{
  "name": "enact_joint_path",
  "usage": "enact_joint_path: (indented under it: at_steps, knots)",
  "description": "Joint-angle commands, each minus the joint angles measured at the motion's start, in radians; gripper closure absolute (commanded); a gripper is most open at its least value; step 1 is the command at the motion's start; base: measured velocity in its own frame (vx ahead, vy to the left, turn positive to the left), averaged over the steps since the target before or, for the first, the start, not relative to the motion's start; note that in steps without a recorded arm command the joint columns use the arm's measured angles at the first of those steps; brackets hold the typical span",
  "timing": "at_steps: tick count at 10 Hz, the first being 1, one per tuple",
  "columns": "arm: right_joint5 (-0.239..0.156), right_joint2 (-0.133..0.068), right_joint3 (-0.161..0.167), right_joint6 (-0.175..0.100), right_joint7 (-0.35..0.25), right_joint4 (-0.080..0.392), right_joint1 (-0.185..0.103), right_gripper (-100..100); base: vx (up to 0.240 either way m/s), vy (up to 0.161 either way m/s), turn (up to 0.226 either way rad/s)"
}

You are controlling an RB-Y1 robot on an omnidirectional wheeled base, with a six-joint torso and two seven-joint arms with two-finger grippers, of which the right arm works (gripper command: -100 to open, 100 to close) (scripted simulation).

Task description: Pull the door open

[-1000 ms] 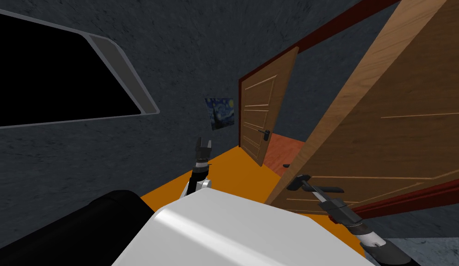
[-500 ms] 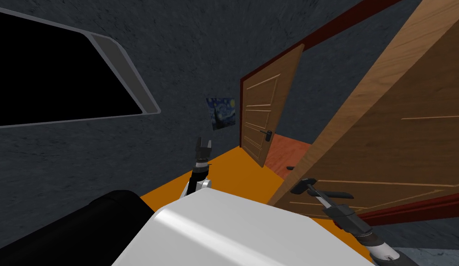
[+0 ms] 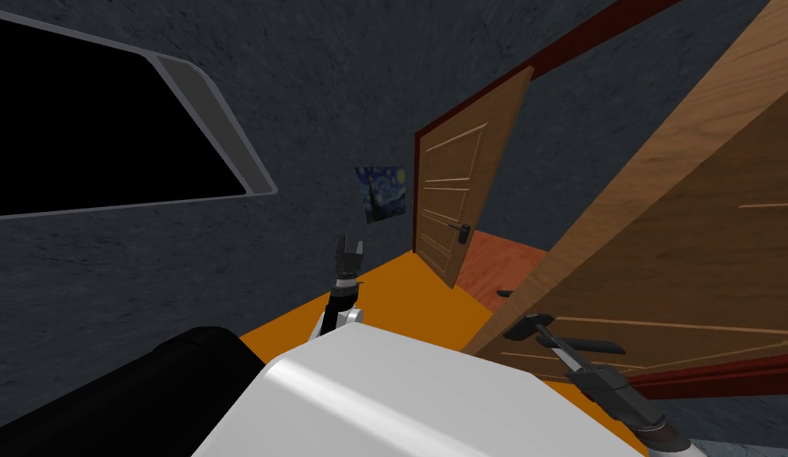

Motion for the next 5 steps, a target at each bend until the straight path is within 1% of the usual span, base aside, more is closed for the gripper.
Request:
enact_joint_path:
  at_steps: [1, 3, 4, 5]
  knots:
    - [0.009, 0.008, 0.011, -0.037, -0.004, 0.030, -0.002, 100, 0.007, -0.003, 0.020]
    - [0.010, 0.006, 0.012, -0.064, -0.005, 0.048, 0.005, 100, -0.006, -0.015, 0.009]
    - [0.012, 0.004, 0.013, -0.091, -0.006, 0.067, 0.012, 100, -0.015, -0.031, 0.015]
    - [0.012, 0.003, 0.013, -0.103, -0.006, 0.076, 0.016, 100, -0.027, -0.033, 0.008]
